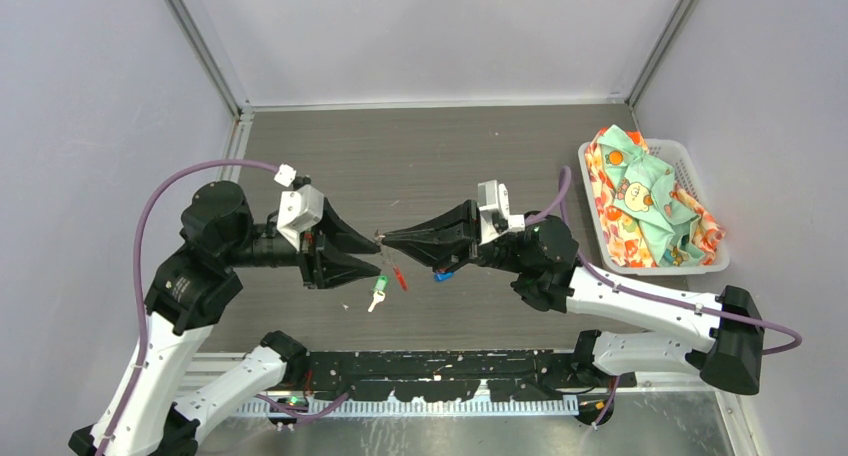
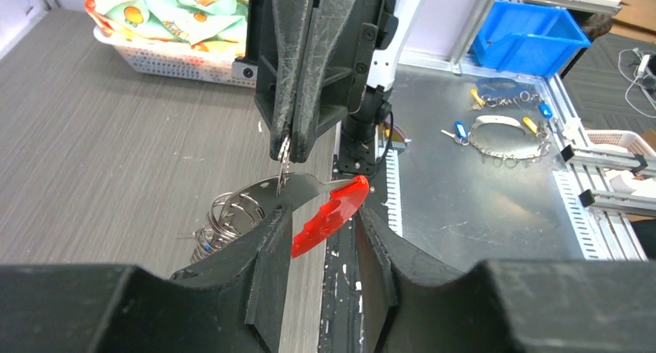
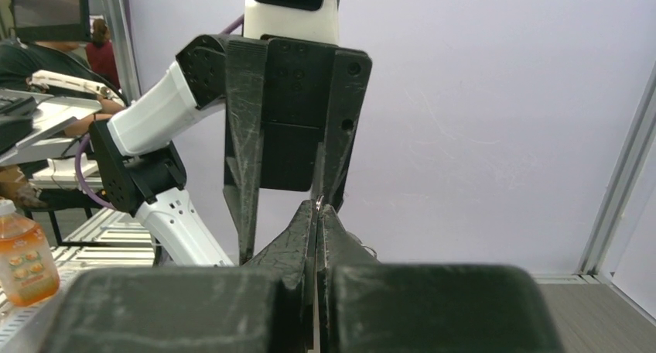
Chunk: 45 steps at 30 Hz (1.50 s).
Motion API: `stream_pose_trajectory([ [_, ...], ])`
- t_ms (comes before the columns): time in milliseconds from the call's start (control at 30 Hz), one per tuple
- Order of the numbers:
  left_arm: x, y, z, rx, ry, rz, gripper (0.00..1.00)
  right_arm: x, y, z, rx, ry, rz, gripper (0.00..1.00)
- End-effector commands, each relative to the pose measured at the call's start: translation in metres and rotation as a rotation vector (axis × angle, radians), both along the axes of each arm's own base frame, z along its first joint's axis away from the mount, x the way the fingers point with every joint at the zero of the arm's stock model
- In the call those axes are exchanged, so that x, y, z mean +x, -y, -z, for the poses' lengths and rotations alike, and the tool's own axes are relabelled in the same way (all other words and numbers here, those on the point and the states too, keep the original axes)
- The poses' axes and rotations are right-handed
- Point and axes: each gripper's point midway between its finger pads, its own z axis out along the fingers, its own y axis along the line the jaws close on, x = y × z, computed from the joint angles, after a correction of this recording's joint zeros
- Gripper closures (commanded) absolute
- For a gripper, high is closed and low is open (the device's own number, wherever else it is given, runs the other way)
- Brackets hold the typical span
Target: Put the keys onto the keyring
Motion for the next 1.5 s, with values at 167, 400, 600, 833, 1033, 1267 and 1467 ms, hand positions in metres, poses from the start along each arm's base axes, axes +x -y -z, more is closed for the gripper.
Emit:
stream_pose_trajectory([
  [167, 0.004, -0.003, -0.001, 0.015, -0.071, -0.068, 0.51, -0.003, 0.011, -0.028, 0.053, 0.086, 0.049, 0.99],
  [400, 0.003, -0.002, -0.003, 0.003, -0.030, -0.047, 0.68, -0.009, 0.014, -0.032, 0.121, 0.054, -0.001, 0.99],
  [600, 0.005, 0.000, -0.010, -0.011, -0.024, -0.045, 0.70, -0.013, 0.020, -0.034, 0.191, 0.031, -0.031, 0.99],
  [833, 0.006, 0.011, -0.018, -0.072, -0.097, 0.008, 0.70, -0.013, 0.011, -0.031, 0.225, 0.009, -0.078, 0.99],
  [1033, 0.005, 0.010, -0.019, -0.076, -0.081, 0.008, 0.70, -0.013, 0.010, -0.031, 0.232, 0.006, -0.084, 0.99],
  [1267, 0.008, 0.001, -0.016, -0.060, -0.094, -0.086, 0.60, -0.014, 0.016, -0.033, 0.247, 0.014, -0.076, 0.99],
  [1467, 0.002, 0.001, -0.030, -0.110, -0.140, -0.080, 0.47, -0.017, 0.021, -0.035, 0.271, 0.015, -0.085, 0.99],
])
